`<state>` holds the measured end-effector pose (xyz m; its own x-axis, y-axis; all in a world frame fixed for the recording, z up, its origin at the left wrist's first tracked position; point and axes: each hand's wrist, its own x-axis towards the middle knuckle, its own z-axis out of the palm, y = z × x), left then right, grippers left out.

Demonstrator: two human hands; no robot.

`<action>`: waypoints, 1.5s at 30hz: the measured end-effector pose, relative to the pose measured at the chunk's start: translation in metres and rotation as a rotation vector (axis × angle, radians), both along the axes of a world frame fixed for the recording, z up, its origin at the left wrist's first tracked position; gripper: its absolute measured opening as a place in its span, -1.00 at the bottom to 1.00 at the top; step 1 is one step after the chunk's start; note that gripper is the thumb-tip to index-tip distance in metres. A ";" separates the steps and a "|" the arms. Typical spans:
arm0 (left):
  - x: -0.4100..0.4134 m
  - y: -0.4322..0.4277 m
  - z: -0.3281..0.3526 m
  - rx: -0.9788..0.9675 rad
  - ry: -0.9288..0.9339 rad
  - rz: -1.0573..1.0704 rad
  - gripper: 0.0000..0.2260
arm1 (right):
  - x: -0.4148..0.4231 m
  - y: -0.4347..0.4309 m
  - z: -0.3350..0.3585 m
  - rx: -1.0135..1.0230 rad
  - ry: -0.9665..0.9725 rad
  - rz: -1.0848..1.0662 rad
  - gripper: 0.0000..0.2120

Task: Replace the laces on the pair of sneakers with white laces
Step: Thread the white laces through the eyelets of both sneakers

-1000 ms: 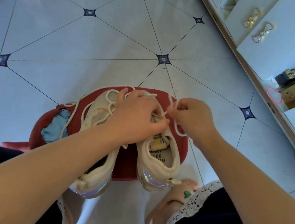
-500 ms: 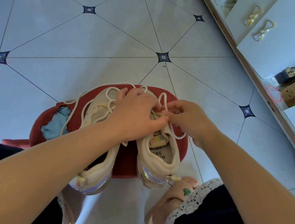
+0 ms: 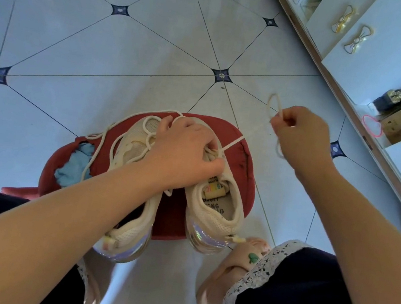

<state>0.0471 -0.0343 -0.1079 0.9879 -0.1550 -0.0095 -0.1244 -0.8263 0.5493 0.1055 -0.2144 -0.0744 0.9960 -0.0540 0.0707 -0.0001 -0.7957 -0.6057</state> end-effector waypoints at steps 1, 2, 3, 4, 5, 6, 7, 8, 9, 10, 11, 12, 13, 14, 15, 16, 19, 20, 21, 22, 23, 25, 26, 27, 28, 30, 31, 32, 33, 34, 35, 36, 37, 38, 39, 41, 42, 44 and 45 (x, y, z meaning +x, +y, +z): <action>0.000 0.000 0.000 -0.003 0.004 0.002 -0.86 | -0.004 0.004 -0.002 0.023 0.076 0.071 -0.88; 0.000 -0.001 0.000 -0.002 0.003 0.002 -0.84 | -0.008 0.010 -0.004 0.044 0.164 0.148 -0.88; 0.000 -0.001 0.000 0.003 0.000 0.000 -0.82 | -0.013 0.016 -0.007 0.062 0.256 0.217 -0.90; 0.000 -0.001 0.000 0.009 -0.006 -0.002 -0.80 | -0.017 0.021 -0.009 0.073 0.334 0.272 -0.92; 0.000 -0.001 0.000 0.012 -0.013 -0.002 -0.79 | -0.021 0.025 -0.012 0.076 0.384 0.311 -0.94; 0.000 0.000 -0.001 0.013 -0.019 0.000 -0.81 | -0.022 0.029 -0.015 0.078 0.405 0.326 -0.95; 0.000 0.000 -0.001 0.011 -0.024 0.002 -0.85 | -0.023 0.030 -0.017 0.090 0.410 0.319 -0.96; 0.000 0.000 -0.001 0.007 -0.026 0.005 -0.87 | -0.024 0.032 -0.019 0.112 0.421 0.300 -0.96; 0.000 0.000 -0.002 0.002 -0.026 0.005 -0.89 | -0.024 0.033 -0.021 0.146 0.446 0.280 -0.93; 0.000 0.000 -0.002 -0.004 -0.026 0.004 -0.90 | -0.025 0.033 -0.022 0.181 0.482 0.263 -0.87; 0.001 -0.001 -0.002 -0.010 -0.025 0.003 -0.91 | -0.025 0.035 -0.022 0.207 0.521 0.247 -0.82; 0.001 -0.001 -0.001 -0.012 -0.023 0.004 -0.91 | -0.025 0.036 -0.022 0.227 0.551 0.233 -0.79; 0.001 -0.001 -0.001 -0.012 -0.018 0.005 -0.91 | -0.026 0.037 -0.021 0.242 0.563 0.224 -0.80; 0.002 -0.002 -0.001 -0.008 -0.011 0.008 -0.89 | -0.025 0.038 -0.021 0.246 0.558 0.225 -0.81; 0.002 -0.002 0.000 0.000 -0.005 0.009 -0.86 | -0.025 0.038 -0.021 0.225 0.538 0.234 -0.81; 0.001 -0.002 0.000 0.013 -0.004 0.008 -0.82 | -0.023 0.038 -0.021 0.171 0.502 0.248 -0.79; 0.001 0.000 0.000 0.042 -0.023 -0.012 -0.79 | -0.017 0.033 -0.014 -0.017 0.281 0.221 -0.68; 0.001 0.001 0.000 0.043 -0.020 -0.016 -0.80 | -0.014 0.028 -0.011 -0.036 0.198 0.167 -0.67; 0.001 0.001 0.000 0.043 -0.015 -0.019 -0.81 | -0.009 0.022 -0.007 -0.035 0.121 0.100 -0.67; 0.001 0.001 -0.001 0.042 -0.011 -0.020 -0.80 | -0.005 0.016 -0.002 -0.019 0.058 0.037 -0.67; 0.001 0.001 0.000 0.041 -0.008 -0.021 -0.80 | -0.001 0.010 0.003 0.007 0.017 -0.015 -0.66; 0.001 0.001 0.001 0.038 0.002 -0.020 -0.78 | 0.003 0.001 0.011 0.068 -0.025 -0.090 -0.69; 0.000 0.001 0.001 0.035 0.004 -0.021 -0.77 | 0.004 -0.002 0.013 0.094 -0.041 -0.113 -0.71; 0.000 0.001 0.000 0.030 0.007 -0.023 -0.77 | 0.004 -0.002 0.014 0.113 -0.058 -0.127 -0.72; -0.001 0.001 0.000 0.022 0.011 -0.023 -0.76 | 0.003 -0.002 0.016 0.127 -0.074 -0.136 -0.72; -0.002 0.003 0.000 -0.001 0.019 -0.007 -0.71 | 0.003 -0.001 0.018 0.151 -0.070 -0.134 -0.71; -0.002 0.004 0.000 -0.013 0.026 0.016 -0.63 | 0.003 0.000 0.020 0.163 -0.043 -0.124 -0.72; -0.003 0.006 0.001 -0.027 0.032 0.051 -0.50 | 0.003 0.000 0.020 0.176 -0.004 -0.114 -0.73; -0.003 0.007 0.001 -0.041 0.035 0.089 -0.38 | 0.004 -0.001 0.020 0.187 0.040 -0.102 -0.72; -0.002 0.008 0.001 -0.048 0.037 0.120 -0.28 | 0.004 0.000 0.018 0.188 0.084 -0.085 -0.69; -0.003 0.009 0.002 -0.047 0.039 0.135 -0.23 | 0.003 0.001 0.016 0.173 0.121 -0.055 -0.67; -0.003 0.010 0.002 -0.035 0.043 0.135 -0.21 | 0.000 0.004 0.012 0.139 0.149 -0.009 -0.67; -0.004 0.010 0.002 -0.019 0.043 0.129 -0.21 | -0.003 0.008 0.009 0.086 0.179 0.053 -0.67; -0.005 0.010 0.003 -0.003 0.039 0.127 -0.20 | -0.007 0.013 0.005 0.016 0.208 0.126 -0.67; -0.006 0.010 0.004 0.015 0.031 0.127 -0.20 | -0.010 0.017 0.001 -0.060 0.229 0.204 -0.64; -0.007 0.009 0.006 0.043 0.011 0.137 -0.22 | -0.014 0.024 -0.004 -0.175 0.245 0.319 -0.66; -0.008 0.009 0.006 0.047 0.002 0.149 -0.24 | -0.016 0.027 -0.005 -0.200 0.250 0.351 -0.71; -0.008 0.009 0.007 0.053 -0.006 0.166 -0.29 | -0.017 0.029 -0.005 -0.209 0.258 0.375 -0.74; -0.008 0.009 0.007 0.063 -0.006 0.165 -0.32 | -0.017 0.029 -0.004 -0.184 0.244 0.369 -0.73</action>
